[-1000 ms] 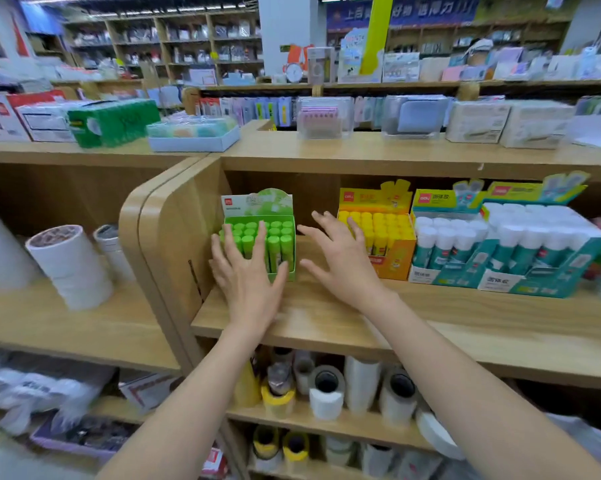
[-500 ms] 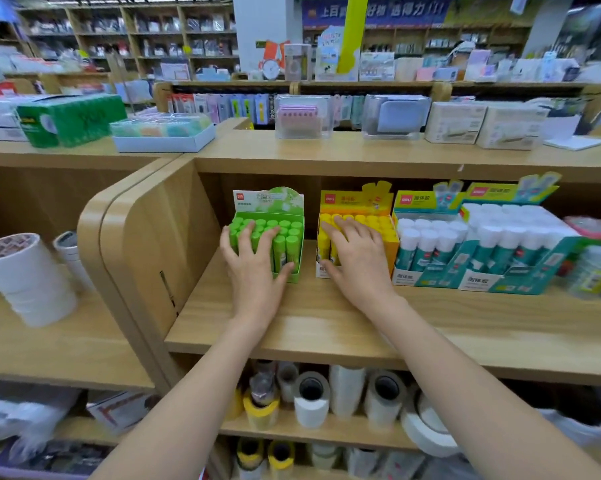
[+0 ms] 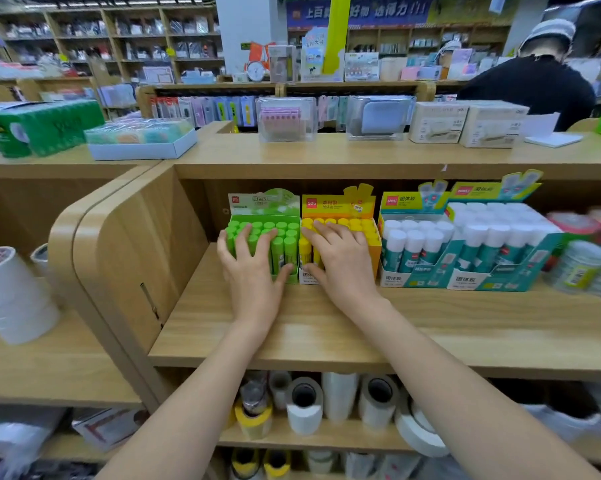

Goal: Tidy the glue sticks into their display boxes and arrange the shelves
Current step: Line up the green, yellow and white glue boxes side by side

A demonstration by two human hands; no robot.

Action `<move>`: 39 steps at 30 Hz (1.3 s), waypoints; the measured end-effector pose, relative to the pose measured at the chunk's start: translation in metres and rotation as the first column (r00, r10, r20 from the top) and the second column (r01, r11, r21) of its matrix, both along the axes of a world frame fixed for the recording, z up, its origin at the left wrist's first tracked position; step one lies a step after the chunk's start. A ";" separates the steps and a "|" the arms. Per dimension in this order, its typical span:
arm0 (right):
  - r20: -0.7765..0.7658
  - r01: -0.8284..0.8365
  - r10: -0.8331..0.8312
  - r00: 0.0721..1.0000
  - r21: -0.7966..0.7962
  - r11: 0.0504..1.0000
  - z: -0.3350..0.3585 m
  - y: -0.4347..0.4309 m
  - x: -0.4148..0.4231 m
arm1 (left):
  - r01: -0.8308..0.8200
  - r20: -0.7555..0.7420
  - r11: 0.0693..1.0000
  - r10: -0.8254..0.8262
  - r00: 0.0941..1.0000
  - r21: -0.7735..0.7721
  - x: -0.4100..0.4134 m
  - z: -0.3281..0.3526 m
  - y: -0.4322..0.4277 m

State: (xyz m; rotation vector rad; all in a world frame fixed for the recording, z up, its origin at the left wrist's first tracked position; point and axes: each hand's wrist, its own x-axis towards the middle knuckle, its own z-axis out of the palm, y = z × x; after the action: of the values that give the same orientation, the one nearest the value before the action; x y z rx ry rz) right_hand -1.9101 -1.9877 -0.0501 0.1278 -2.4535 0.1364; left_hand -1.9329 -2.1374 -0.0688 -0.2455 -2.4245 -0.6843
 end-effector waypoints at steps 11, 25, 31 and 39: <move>-0.117 -0.114 0.104 0.988 -0.086 0.990 0.006 0.016 0.013 | -0.010 -0.037 0.995 0.006 0.999 -0.103 0.011 0.005 0.007; 0.061 0.297 -0.292 0.954 -0.107 0.949 0.003 0.090 0.065 | 0.280 0.041 0.908 -0.281 0.959 -0.311 0.039 0.001 0.072; -0.036 0.084 -0.094 0.995 -0.215 0.973 0.008 0.109 0.075 | 0.257 -0.061 0.933 -0.280 0.958 -0.253 0.047 0.008 0.096; -0.059 0.268 -0.298 0.953 -0.301 0.915 0.021 0.221 0.100 | 0.301 -0.130 0.896 -0.357 0.925 -0.325 0.053 0.014 0.180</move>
State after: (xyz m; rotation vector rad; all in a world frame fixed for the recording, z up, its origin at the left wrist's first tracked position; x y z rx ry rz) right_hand -1.8102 -1.7666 -0.0288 -0.3411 -2.2894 0.3497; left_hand -1.8798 -1.9572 -0.0543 -0.8268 -2.3163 -0.4049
